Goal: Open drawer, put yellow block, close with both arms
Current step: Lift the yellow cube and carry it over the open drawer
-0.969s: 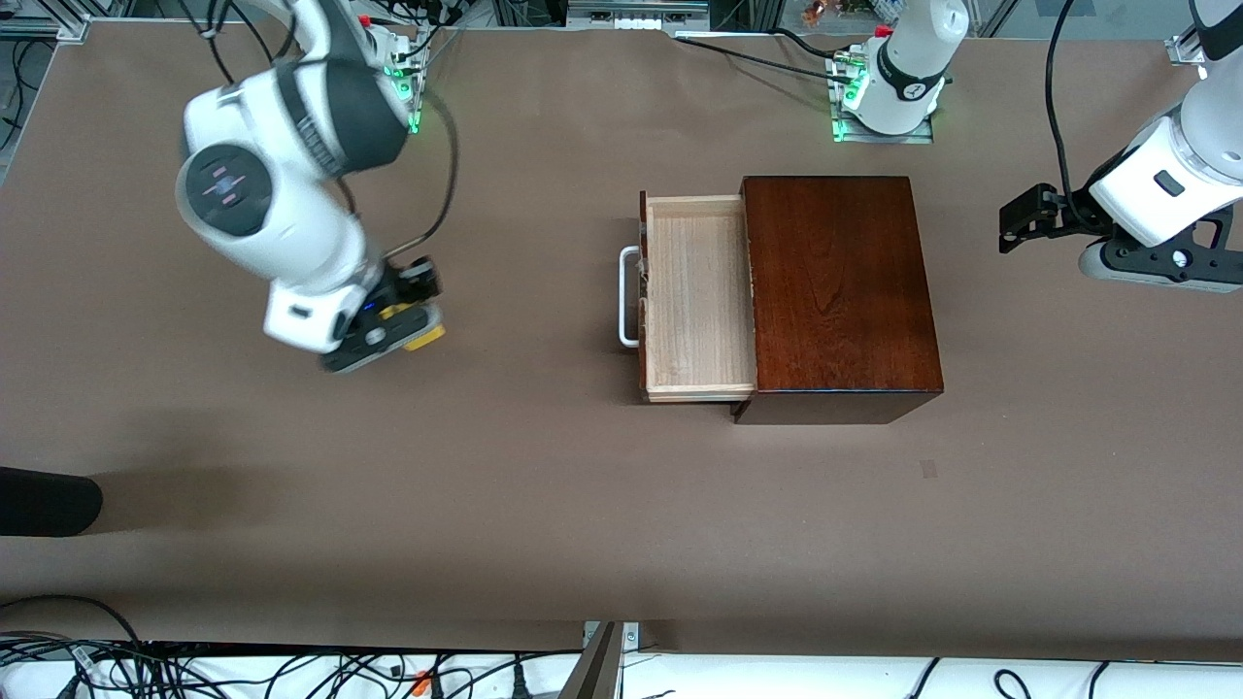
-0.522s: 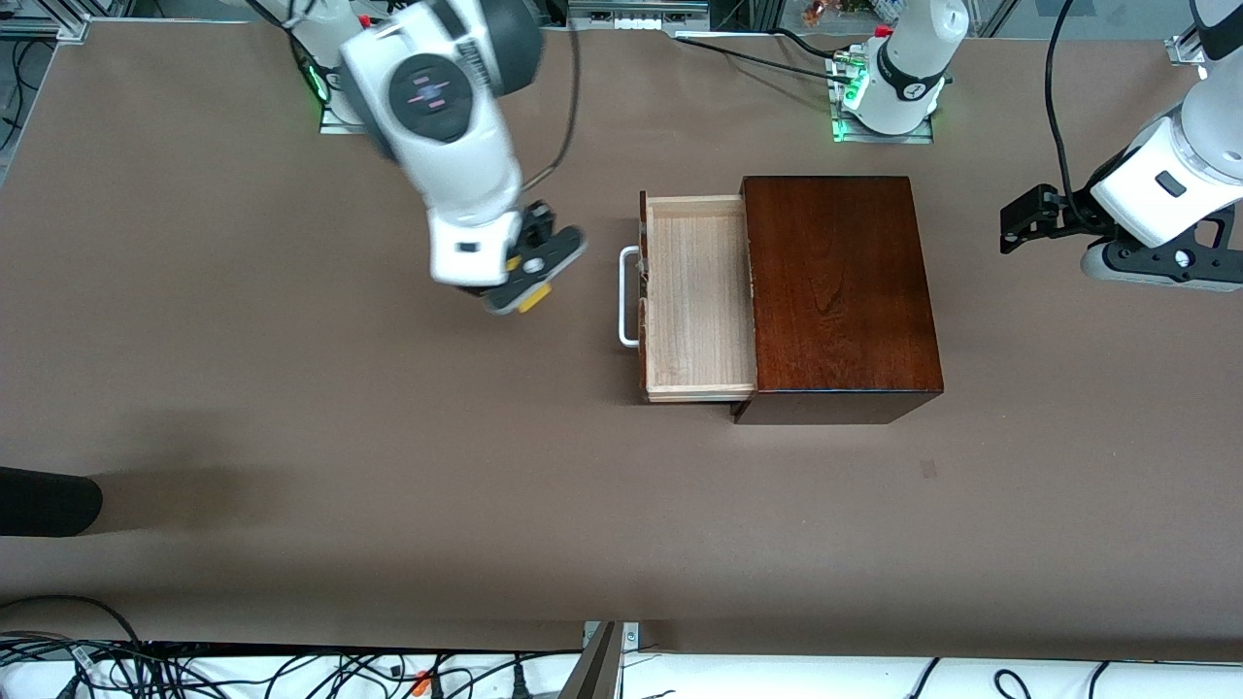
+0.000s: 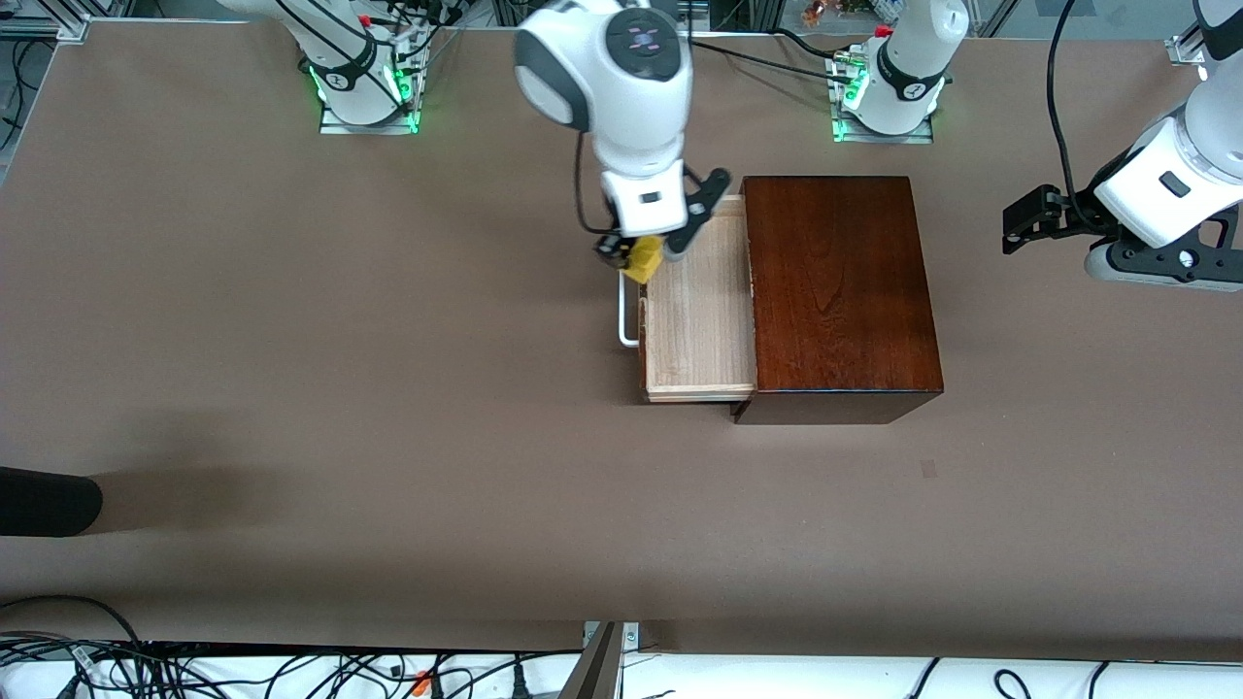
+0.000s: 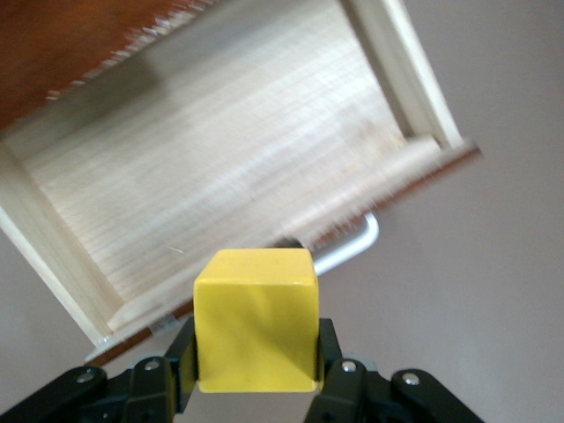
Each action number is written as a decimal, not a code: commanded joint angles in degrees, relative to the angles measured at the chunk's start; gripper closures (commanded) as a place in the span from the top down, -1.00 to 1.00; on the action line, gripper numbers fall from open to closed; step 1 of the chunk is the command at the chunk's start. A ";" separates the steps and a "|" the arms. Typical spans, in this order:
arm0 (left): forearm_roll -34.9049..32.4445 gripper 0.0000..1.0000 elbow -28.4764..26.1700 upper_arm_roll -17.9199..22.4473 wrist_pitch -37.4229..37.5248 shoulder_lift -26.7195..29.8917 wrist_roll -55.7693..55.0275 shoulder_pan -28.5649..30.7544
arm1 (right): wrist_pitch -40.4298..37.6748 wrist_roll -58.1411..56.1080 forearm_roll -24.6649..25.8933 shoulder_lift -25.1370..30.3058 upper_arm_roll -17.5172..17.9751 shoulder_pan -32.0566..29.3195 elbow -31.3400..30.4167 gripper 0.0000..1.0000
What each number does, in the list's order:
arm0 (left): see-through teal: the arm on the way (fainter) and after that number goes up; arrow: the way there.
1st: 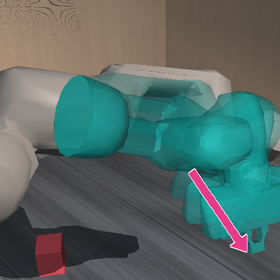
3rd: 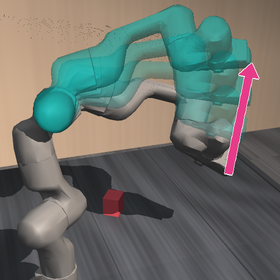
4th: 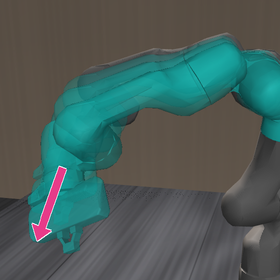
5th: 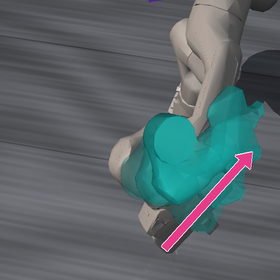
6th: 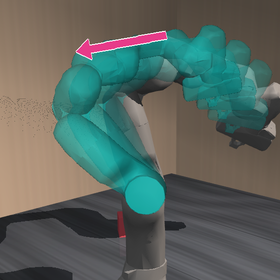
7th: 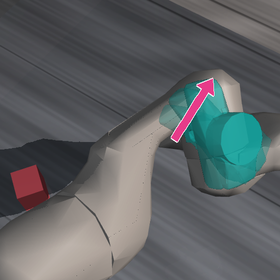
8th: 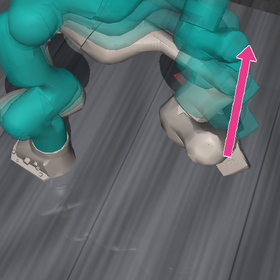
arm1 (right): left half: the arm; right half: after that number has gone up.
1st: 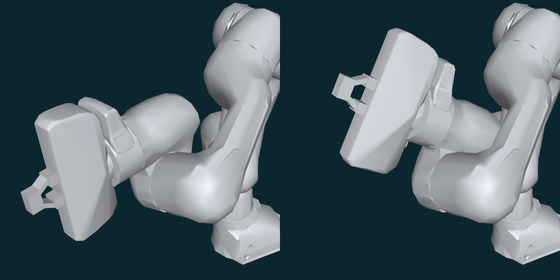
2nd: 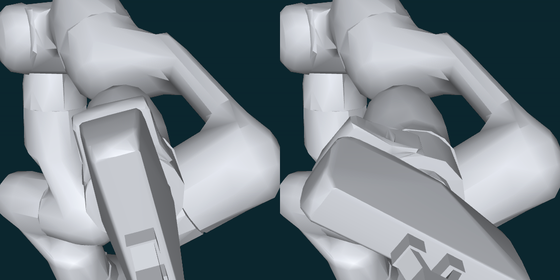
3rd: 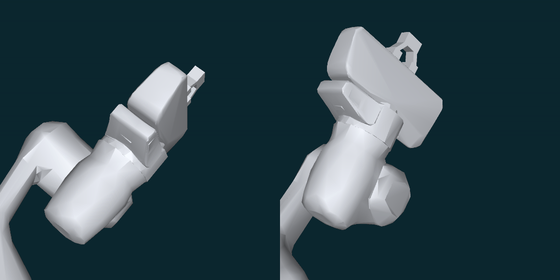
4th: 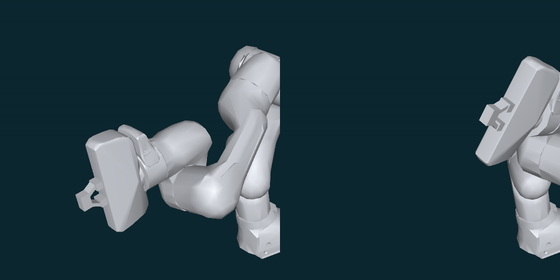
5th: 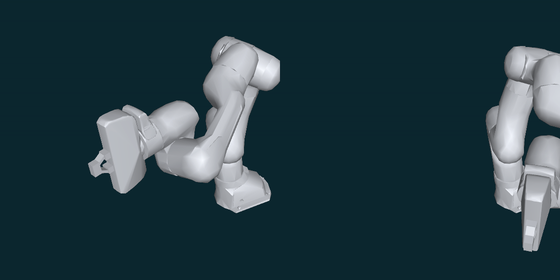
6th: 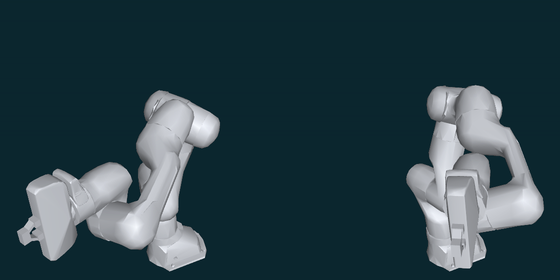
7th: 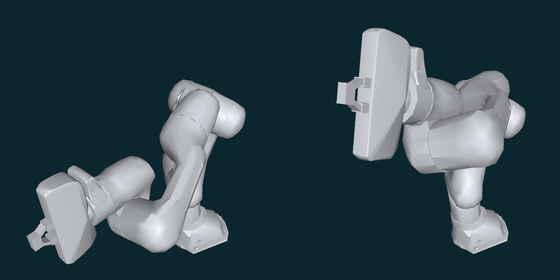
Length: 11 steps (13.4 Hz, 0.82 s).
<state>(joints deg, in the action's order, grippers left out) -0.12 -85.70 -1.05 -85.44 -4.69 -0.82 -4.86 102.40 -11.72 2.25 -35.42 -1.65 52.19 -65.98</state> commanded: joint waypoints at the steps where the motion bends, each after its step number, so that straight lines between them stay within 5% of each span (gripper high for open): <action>1: -0.32 1.00 0.00 -0.36 0.27 0.83 -0.41 0.29 | 0.25 -6.63 0.56 -1.67 -0.46 0.02 4.02 0.09; 11: -0.40 1.00 0.09 -0.80 0.10 0.12 0.12 0.11 | 7.02 -18.85 1.00 -5.97 -0.63 2.48 3.93 0.07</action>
<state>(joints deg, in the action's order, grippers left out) -0.12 -85.64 -1.47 -85.45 -4.75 -0.82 -4.87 108.80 -28.03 2.37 -40.10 -1.76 54.01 -63.93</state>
